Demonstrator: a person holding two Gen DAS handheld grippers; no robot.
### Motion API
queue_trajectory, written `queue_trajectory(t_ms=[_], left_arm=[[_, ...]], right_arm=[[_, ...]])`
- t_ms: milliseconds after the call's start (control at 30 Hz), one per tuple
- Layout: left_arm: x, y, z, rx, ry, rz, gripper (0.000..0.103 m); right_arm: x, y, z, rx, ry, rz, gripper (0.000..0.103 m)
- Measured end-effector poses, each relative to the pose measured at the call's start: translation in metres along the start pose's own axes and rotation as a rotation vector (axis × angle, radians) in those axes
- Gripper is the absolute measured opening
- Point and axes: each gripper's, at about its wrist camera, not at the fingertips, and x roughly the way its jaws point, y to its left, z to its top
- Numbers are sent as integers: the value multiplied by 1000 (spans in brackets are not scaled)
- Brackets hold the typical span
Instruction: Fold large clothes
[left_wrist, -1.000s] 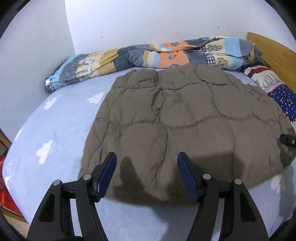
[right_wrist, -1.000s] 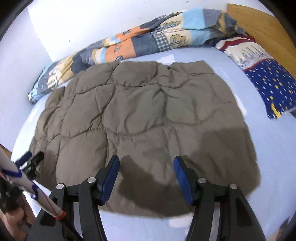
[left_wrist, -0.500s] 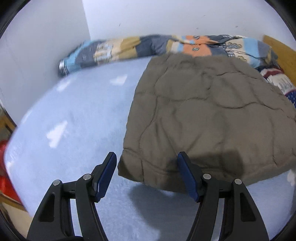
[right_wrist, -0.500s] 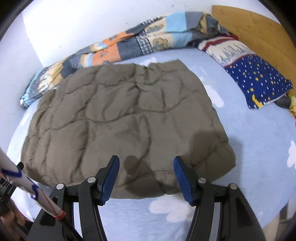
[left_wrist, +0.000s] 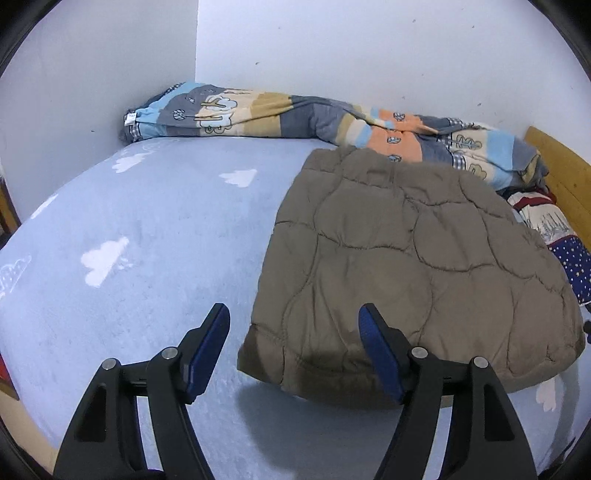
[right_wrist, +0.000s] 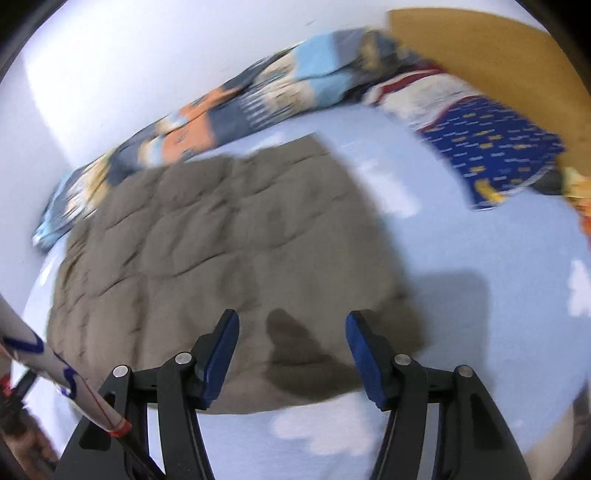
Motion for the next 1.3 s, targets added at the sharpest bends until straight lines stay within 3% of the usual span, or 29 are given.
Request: queue_trajectory(t_ms=[100,133,300,400,467,533,633,700,800,933,1033,1100,1200,1300], left_arm=[[19,-2,-3,-12,74,-6,72],[27,-5,-5,-9,103,1,72],[33,-10,-7,3,120,27,72],[17,-10,-4,0,63,22,72],[6,-14,1,12,17,6,72],[-4,-22,6,34,-36,-19,72],[-6,-39,8,85,-55,-54,72],[2,-44,5,113,-39,-47,72],[17,-38,5,97,-3,-30,72],[36,-22,5,48,43,-6,72],[39,-24,1,49,48,2,72],[34,-26,1,58,28,8,72],[22,-32,5,73,-19,-23,72],[12,-50,6,118,-78,-48,72]], right_arm=[[9,-32,-5,86,41,-3,35],[14,-40,-7,104,56,-1,32],[35,-55,-12,155,137,22,34],[35,-59,-12,178,140,29,34],[24,-58,-8,187,89,-3,34],[0,-38,0,102,-33,-44,34],[-10,-11,7,17,-115,39,35],[1,7,7,-7,-75,96,35],[13,15,7,-4,-37,74,35],[27,-10,17,121,-6,15,35],[52,-23,15,188,104,-1,36],[59,-24,14,205,131,-4,36],[37,-10,20,155,26,-55,38],[16,17,27,46,-94,5,43]])
